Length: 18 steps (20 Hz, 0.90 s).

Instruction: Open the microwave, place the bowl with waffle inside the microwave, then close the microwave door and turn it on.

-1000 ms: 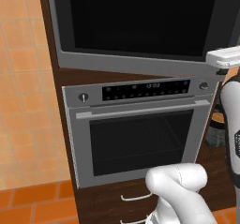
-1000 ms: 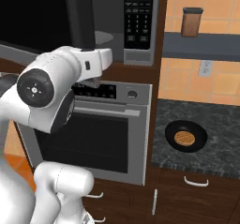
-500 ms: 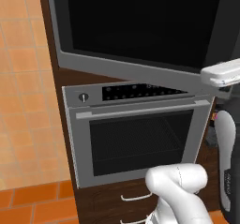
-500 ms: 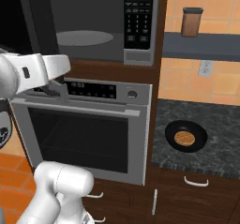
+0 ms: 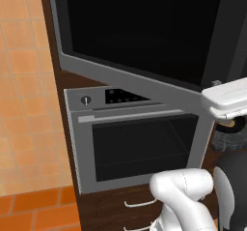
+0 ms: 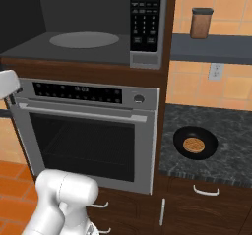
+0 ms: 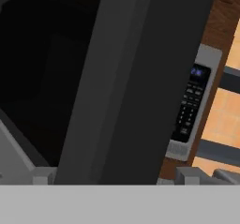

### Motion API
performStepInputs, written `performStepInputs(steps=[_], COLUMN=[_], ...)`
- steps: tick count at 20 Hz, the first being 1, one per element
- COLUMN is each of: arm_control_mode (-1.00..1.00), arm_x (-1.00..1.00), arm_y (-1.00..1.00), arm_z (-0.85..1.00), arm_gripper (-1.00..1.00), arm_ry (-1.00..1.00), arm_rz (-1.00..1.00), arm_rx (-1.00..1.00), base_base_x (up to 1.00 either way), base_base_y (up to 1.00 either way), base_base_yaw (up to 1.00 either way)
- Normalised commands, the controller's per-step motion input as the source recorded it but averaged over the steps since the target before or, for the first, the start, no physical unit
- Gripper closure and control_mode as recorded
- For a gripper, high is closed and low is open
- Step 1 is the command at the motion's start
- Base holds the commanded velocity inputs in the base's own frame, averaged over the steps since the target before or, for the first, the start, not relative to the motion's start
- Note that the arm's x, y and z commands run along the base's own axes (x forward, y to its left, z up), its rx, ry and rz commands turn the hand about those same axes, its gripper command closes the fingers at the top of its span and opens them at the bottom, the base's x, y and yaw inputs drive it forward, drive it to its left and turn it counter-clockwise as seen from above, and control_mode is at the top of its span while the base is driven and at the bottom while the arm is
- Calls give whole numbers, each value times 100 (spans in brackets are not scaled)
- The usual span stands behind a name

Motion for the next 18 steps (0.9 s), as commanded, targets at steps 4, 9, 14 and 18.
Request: performStepInputs(steps=[4, 9, 14, 18], arm_control_mode=[-100, -100, -100, -100], arm_x=[-100, -69, 11, -1], arm_y=[-45, 39, 56, 36], arm_z=[31, 23, 0, -4], arm_gripper=[-100, -100, -100, -100], arm_ry=[-2, 0, 4, 0], arm_rz=[0, 2, -11, -3], arm_rx=[0, -5, 0, 0], base_base_x=[0, 0, 0, 0], base_base_y=[0, 0, 0, 0], base_base_yaw=[0, 0, 0, 0])
